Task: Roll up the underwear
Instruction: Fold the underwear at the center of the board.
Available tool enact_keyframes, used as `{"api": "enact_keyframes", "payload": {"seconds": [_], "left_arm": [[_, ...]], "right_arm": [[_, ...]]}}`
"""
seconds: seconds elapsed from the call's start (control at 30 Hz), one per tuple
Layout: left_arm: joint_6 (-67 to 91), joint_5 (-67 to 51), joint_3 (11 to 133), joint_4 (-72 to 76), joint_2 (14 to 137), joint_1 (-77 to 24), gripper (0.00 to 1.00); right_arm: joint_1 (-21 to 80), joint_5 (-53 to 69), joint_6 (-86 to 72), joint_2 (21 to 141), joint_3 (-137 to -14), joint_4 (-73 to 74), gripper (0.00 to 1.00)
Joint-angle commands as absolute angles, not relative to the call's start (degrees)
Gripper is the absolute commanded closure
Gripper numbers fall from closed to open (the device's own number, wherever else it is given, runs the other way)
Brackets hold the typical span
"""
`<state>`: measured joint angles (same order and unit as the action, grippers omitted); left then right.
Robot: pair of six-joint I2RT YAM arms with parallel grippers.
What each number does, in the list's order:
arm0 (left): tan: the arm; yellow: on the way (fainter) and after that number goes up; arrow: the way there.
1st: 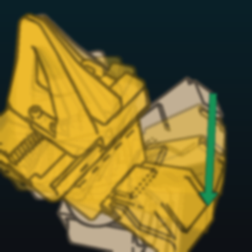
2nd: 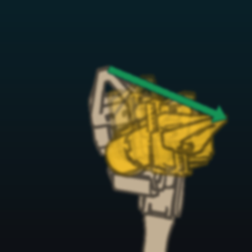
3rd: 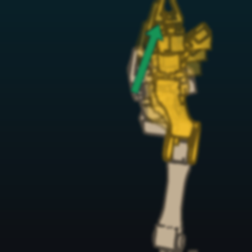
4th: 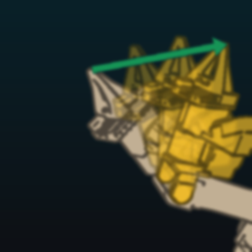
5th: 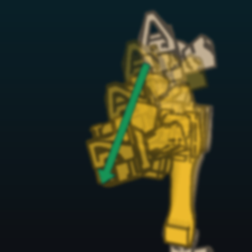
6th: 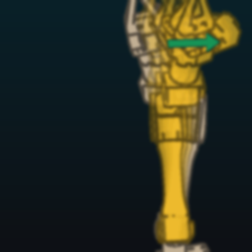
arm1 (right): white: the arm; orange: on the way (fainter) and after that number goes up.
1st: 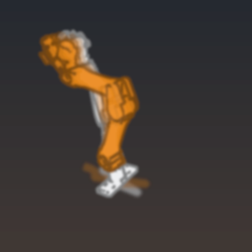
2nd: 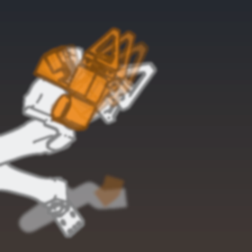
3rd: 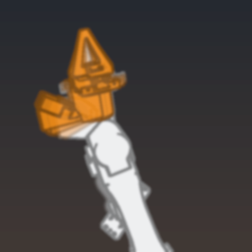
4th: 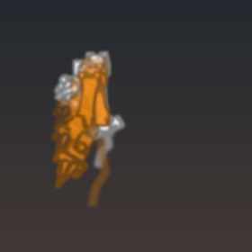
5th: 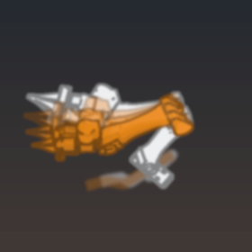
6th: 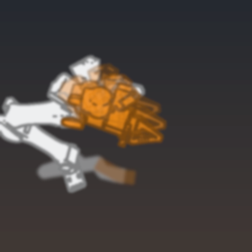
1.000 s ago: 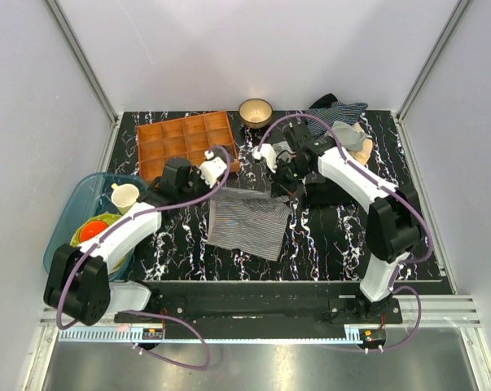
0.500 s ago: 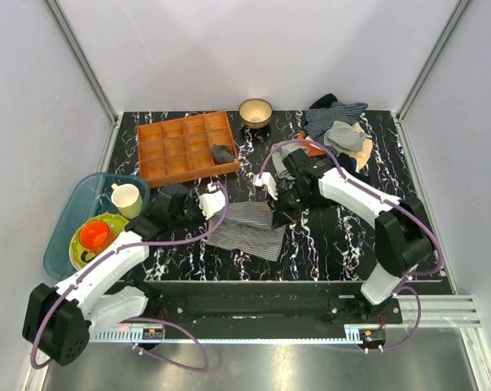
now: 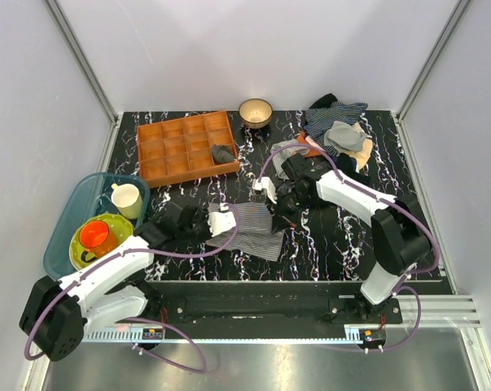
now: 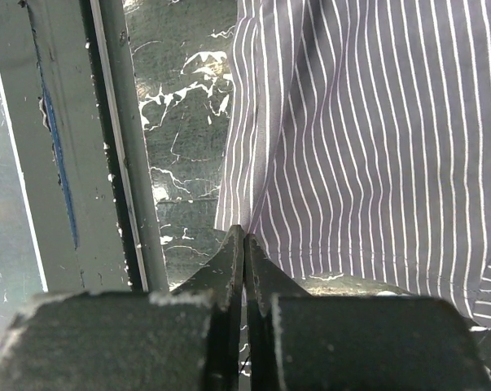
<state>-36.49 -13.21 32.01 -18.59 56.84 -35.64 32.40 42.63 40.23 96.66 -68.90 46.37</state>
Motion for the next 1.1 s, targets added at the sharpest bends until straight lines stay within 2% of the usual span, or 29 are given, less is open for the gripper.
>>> {"api": "enact_keyframes", "payload": {"seconds": [0.0, 0.17, 0.2, 0.27, 0.3, 0.37, 0.4, 0.43, 0.53, 0.63, 0.7, 0.83, 1.07], "left_arm": [[-37.9, -12.0, 32.2, -17.6, 58.2, -36.7, 1.0], [-38.7, -8.7, 31.4, -18.5, 57.8, -38.8, 0.96], [-38.8, -8.4, 31.0, -18.5, 57.7, -39.1, 0.88], [-38.7, -6.9, 30.9, -18.6, 57.6, -40.1, 0.79], [-38.7, -6.1, 31.1, -18.7, 57.5, -40.3, 0.67], [-38.2, -5.4, 31.4, -19.7, 56.2, -41.0, 0.47], [-37.9, -5.3, 31.6, -20.2, 55.6, -41.2, 0.41], [-37.1, -5.4, 32.5, -21.0, 53.7, -41.5, 0.39], [-35.3, -6.0, 33.2, -21.8, 48.5, -41.3, 0.31], [-34.9, -6.3, 33.9, -20.0, 46.5, -39.6, 0.2], [-34.7, -9.7, 35.3, -19.0, 48.2, -37.1, 0.19], [-31.6, -13.1, 40.9, -18.6, 59.1, -29.7, 0.21], [-18.4, -13.6, 50.0, -19.9, 70.8, -23.3, 0.21]], "right_arm": [[33.7, 44.9, 41.0, 98.3, -68.7, 47.2, 1.0], [34.9, 44.7, 42.0, 101.6, -68.8, 49.2, 0.97], [35.1, 44.6, 42.1, 102.1, -68.9, 49.6, 0.9], [35.2, 44.7, 42.5, 103.6, -69.5, 51.1, 0.81], [35.2, 44.9, 43.0, 104.1, -69.9, 51.7, 0.73], [35.2, 45.4, 43.9, 104.2, -71.0, 54.0, 0.66], [35.2, 45.6, 44.4, 103.8, -71.3, 54.7, 0.63], [35.0, 45.8, 44.7, 102.4, -71.6, 55.5, 0.53], [33.9, 46.0, 44.9, 98.4, -72.7, 56.3, 0.42], [31.7, 42.7, 44.7, 97.3, -74.8, 55.4, 0.4], [29.6, 41.5, 43.7, 99.4, -78.0, 55.0, 0.4], [25.5, 38.7, 41.7, 103.1, -83.7, 54.8, 0.41], [28.9, 39.5, 46.4, 95.8, -69.5, 44.2, 0.4]]}}
